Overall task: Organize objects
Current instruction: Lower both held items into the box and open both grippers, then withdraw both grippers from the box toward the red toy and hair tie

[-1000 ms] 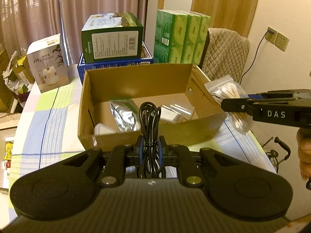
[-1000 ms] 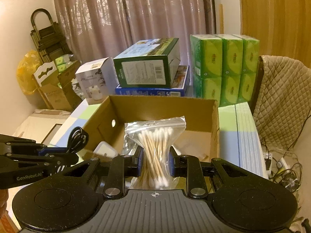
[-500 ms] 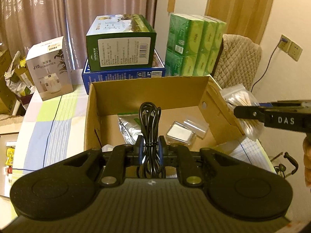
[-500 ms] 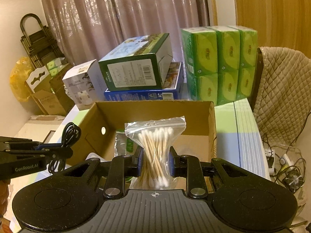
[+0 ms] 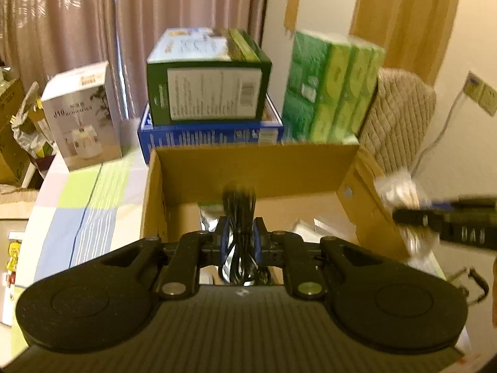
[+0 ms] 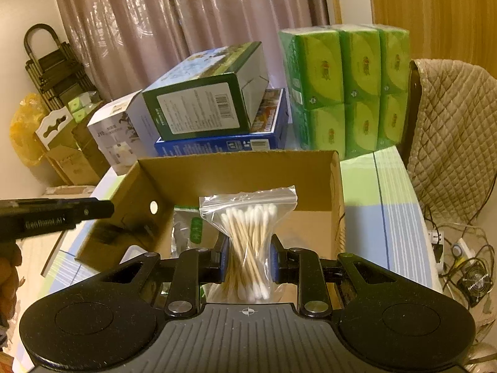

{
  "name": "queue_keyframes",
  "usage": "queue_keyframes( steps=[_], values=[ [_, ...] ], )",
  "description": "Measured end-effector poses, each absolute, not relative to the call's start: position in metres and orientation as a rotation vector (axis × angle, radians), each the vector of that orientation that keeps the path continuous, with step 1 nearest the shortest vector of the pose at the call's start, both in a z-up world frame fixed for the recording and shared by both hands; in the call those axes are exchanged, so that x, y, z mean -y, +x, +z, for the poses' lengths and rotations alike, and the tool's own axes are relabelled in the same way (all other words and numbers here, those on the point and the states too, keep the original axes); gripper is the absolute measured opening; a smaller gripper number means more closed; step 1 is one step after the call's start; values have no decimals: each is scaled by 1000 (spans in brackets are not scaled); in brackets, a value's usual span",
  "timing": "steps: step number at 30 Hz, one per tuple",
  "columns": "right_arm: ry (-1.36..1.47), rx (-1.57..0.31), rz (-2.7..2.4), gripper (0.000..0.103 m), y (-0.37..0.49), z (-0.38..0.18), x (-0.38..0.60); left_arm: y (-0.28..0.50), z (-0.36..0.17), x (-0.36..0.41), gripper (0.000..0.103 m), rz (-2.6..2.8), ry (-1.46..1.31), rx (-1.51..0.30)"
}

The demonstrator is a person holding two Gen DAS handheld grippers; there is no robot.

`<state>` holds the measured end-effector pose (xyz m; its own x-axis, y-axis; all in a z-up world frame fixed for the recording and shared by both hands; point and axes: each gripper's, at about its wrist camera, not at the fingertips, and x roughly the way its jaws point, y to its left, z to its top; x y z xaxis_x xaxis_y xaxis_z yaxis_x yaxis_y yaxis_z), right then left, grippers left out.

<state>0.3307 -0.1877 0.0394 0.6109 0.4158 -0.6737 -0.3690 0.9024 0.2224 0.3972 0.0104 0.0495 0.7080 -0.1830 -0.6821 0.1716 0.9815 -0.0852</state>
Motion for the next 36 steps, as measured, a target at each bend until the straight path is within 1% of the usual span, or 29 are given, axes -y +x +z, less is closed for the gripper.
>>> queue_keyframes(
  steps=[1, 2, 18, 25, 26, 28, 29, 30, 32, 36],
  values=[
    [63, -796, 453, 22, 331, 38, 188, 400, 49, -12, 22, -181, -27, -757],
    [62, -797, 451, 22, 332, 37, 190, 401, 49, -13, 22, -174, -41, -759],
    [60, -787, 444, 22, 332, 45, 188, 385, 36, -15, 23, -193, -13, -790],
    [62, -753, 461, 23, 334, 45, 182, 383, 36, -13, 26, -206, -14, -790],
    [75, -745, 471, 26, 335, 45, 182, 383, 36, -13, 26, -208, -11, -790],
    [101, -742, 496, 53, 338, 43, 183, 383, 36, -13, 28, -210, -9, -789],
    [109, -738, 494, 81, 339, 43, 184, 383, 36, -13, 29, -211, -8, -788],
    [113, -724, 480, 88, 338, 43, 186, 383, 36, -13, 30, -211, -8, -787],
    [115, -715, 478, 88, 337, 45, 189, 383, 36, -14, 34, -212, -11, -785],
    [100, -719, 456, 88, 333, 47, 193, 379, 36, -16, 36, -214, -7, -785]
  ],
)
